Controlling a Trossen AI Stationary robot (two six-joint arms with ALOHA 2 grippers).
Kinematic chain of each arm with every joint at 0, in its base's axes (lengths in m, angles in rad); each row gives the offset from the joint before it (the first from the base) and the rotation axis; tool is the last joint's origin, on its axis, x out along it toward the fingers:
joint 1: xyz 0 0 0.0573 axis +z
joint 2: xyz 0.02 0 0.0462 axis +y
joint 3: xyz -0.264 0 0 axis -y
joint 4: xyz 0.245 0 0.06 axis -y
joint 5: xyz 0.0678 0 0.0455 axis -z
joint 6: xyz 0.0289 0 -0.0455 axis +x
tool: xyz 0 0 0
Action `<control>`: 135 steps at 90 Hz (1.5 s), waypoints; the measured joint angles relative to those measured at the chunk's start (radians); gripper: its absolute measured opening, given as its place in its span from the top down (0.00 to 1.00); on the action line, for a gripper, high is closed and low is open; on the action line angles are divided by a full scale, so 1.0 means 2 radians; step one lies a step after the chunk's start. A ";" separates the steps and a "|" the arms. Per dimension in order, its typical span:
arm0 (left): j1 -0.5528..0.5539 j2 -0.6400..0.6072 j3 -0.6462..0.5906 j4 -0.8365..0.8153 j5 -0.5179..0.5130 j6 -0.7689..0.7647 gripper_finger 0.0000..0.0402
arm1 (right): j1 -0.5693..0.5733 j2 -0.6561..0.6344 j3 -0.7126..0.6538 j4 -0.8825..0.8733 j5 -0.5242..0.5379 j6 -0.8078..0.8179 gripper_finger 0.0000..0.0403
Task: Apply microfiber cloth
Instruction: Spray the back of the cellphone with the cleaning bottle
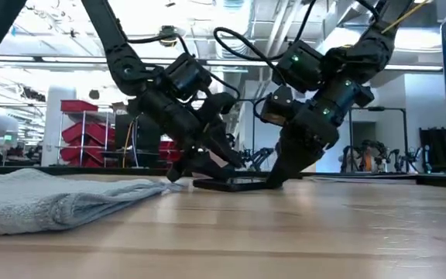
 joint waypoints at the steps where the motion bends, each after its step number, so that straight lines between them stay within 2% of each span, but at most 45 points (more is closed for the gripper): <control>1: 0.000 0.000 0.000 -0.001 0.005 0.001 0.66 | 0.001 -0.002 0.000 -0.003 0.000 0.000 1.00; 20: 0.012 -0.001 0.002 -0.024 0.093 -0.013 0.63 | 0.008 -0.018 -0.001 -0.027 0.008 -0.002 1.00; 62: 0.012 -0.005 0.004 -0.063 0.089 -0.030 0.62 | 0.008 -0.018 -0.001 -0.033 0.001 -0.009 1.00; 70: 0.015 -0.012 0.003 -0.065 0.076 -0.036 0.62 | 0.009 -0.018 -0.001 -0.033 0.001 -0.010 1.00; 81: 0.015 -0.028 -0.001 -0.103 0.009 -0.042 0.62 | 0.009 -0.018 -0.001 -0.033 0.001 -0.012 1.00; 92: 0.010 -0.032 -0.001 -0.108 -0.016 -0.052 0.62 | 0.009 -0.018 -0.001 -0.033 0.000 -0.015 1.00; 135: -0.030 -0.030 -0.019 -0.035 -0.102 -0.140 0.62 | 0.010 -0.018 -0.003 -0.004 -0.001 -0.018 1.00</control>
